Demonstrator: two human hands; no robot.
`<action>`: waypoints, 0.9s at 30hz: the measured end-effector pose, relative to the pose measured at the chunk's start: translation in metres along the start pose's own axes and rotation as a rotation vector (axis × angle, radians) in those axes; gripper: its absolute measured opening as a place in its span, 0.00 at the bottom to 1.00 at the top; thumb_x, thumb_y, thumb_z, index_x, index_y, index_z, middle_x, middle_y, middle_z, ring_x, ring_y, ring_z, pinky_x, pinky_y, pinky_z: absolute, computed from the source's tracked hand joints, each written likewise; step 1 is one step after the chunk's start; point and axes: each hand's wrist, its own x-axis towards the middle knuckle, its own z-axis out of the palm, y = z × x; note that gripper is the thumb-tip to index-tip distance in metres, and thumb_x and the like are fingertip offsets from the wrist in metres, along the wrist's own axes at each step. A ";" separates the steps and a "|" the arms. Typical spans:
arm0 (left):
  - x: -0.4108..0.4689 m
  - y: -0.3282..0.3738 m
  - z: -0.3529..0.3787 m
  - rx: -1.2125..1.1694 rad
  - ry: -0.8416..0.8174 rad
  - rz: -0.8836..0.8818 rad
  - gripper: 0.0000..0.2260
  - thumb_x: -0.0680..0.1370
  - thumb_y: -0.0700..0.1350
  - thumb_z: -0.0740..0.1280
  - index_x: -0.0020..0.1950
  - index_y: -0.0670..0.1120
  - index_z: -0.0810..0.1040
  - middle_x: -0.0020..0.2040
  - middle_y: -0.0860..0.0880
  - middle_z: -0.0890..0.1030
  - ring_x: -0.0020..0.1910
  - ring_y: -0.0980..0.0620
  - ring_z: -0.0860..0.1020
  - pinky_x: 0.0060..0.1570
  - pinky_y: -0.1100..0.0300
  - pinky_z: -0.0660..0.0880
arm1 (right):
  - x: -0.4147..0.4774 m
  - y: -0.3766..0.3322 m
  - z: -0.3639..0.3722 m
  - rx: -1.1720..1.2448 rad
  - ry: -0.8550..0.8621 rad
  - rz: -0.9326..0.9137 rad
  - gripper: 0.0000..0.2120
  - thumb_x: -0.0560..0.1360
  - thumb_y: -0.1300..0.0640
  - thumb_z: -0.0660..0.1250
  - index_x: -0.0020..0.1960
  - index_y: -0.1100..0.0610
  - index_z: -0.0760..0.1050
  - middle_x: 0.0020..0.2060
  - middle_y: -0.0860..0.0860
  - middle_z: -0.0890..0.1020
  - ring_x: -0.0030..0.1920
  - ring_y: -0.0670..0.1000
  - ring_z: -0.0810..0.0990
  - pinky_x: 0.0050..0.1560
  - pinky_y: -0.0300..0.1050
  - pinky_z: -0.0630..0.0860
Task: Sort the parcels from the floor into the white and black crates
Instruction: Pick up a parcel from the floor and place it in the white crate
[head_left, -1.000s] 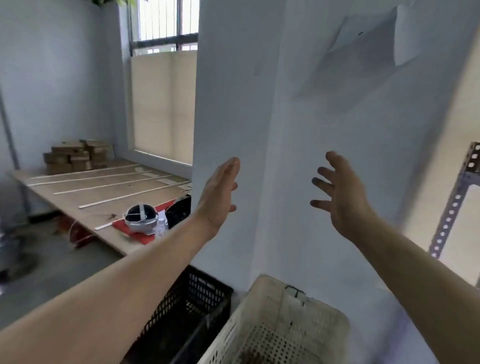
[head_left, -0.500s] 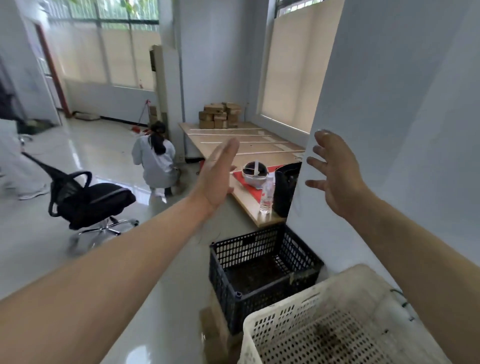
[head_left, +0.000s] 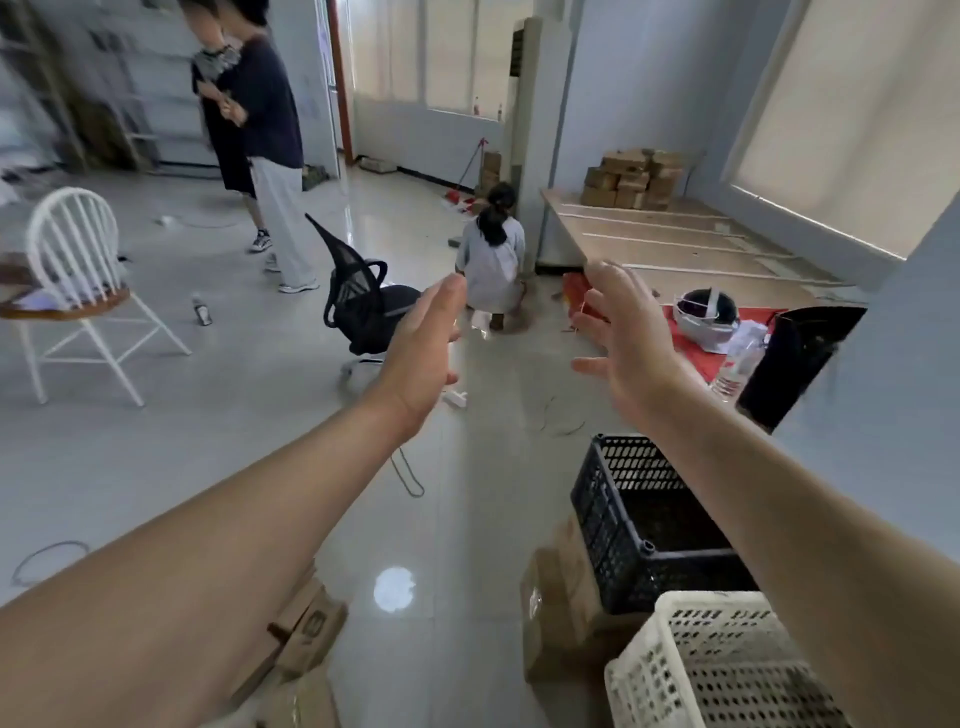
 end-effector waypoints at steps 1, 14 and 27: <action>-0.002 -0.001 -0.017 0.001 0.012 -0.010 0.26 0.80 0.67 0.57 0.74 0.57 0.70 0.66 0.57 0.75 0.67 0.50 0.74 0.62 0.43 0.75 | -0.001 0.003 0.018 -0.010 -0.012 0.009 0.27 0.77 0.39 0.63 0.73 0.47 0.67 0.61 0.46 0.75 0.61 0.49 0.76 0.61 0.60 0.76; -0.052 -0.051 -0.229 0.031 0.240 -0.084 0.37 0.65 0.75 0.56 0.71 0.62 0.67 0.70 0.59 0.70 0.65 0.56 0.74 0.56 0.49 0.75 | -0.036 0.055 0.239 -0.008 -0.286 0.173 0.38 0.67 0.35 0.64 0.76 0.44 0.67 0.65 0.42 0.75 0.64 0.47 0.76 0.56 0.54 0.78; -0.121 -0.116 -0.362 0.008 0.661 -0.247 0.41 0.64 0.75 0.56 0.74 0.59 0.69 0.69 0.59 0.72 0.64 0.58 0.75 0.56 0.50 0.76 | -0.079 0.125 0.399 -0.042 -0.648 0.341 0.40 0.66 0.36 0.67 0.76 0.43 0.66 0.71 0.48 0.73 0.68 0.52 0.75 0.58 0.54 0.77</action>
